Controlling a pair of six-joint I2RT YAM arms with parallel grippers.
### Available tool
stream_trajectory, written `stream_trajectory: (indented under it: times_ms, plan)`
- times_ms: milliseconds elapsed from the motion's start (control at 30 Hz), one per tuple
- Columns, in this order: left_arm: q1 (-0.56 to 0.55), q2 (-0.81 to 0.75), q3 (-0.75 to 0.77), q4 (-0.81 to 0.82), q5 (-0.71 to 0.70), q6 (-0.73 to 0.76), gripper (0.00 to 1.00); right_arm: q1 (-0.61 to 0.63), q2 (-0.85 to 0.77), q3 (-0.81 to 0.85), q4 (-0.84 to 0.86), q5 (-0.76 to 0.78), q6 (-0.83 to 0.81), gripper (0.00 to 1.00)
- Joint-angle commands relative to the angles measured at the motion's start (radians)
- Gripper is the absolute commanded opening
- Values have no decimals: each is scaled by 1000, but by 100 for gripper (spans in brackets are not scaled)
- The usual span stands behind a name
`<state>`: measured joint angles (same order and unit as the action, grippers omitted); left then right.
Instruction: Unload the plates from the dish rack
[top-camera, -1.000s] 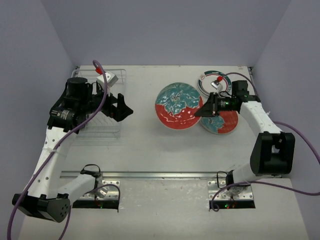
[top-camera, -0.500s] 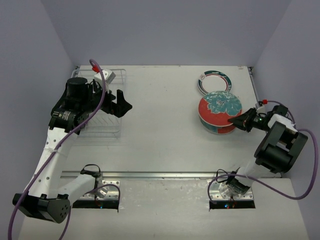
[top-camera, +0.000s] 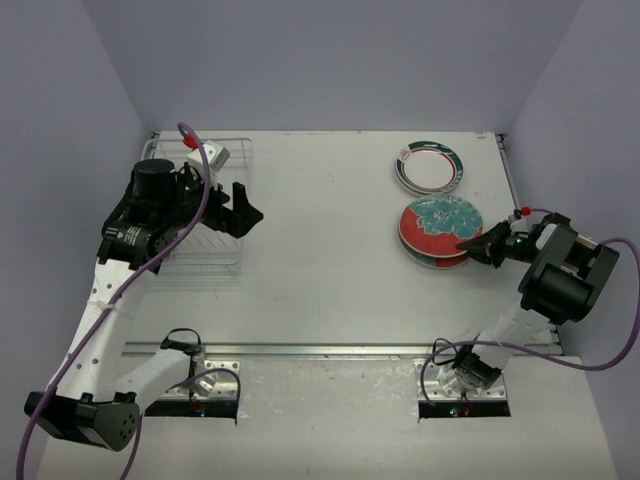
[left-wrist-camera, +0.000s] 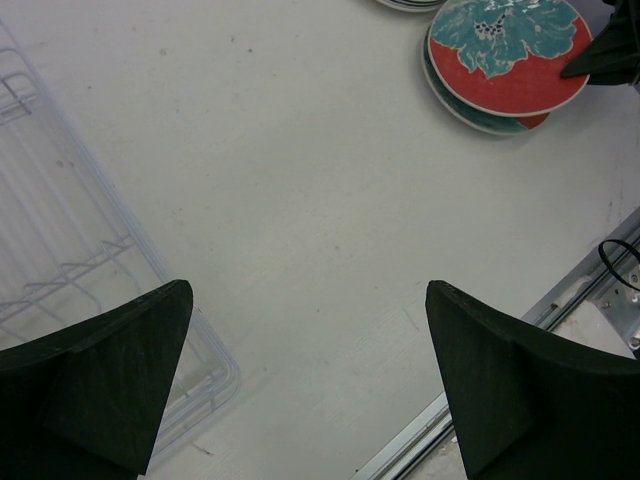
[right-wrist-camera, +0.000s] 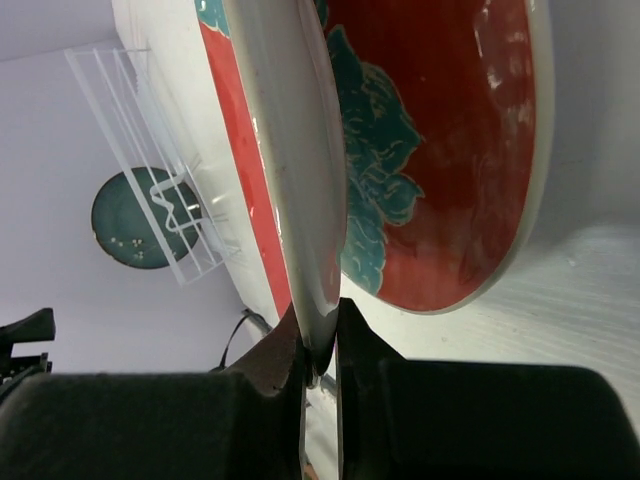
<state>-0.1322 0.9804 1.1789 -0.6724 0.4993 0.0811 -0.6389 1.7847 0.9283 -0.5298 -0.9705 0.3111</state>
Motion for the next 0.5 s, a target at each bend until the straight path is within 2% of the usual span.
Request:
stream_trajectory:
  times_ms: [0, 267, 333, 400, 467]
  plan:
    - [-6, -19, -11, 46, 8, -6, 100, -4, 35, 103, -18, -133, -53, 0]
    - [-6, -11, -11, 51, 13, -10, 100, -2, 103, 164, -118, -83, -143, 0]
    - [-6, -13, -10, 49, 13, -11, 100, -1, 102, 172, -131, -33, -163, 6]
    - [-6, -14, -10, 45, 10, -11, 100, 2, 98, 181, -149, 12, -179, 21]
    - [-6, -15, -10, 44, 10, -9, 100, 8, 97, 191, -167, 57, -193, 33]
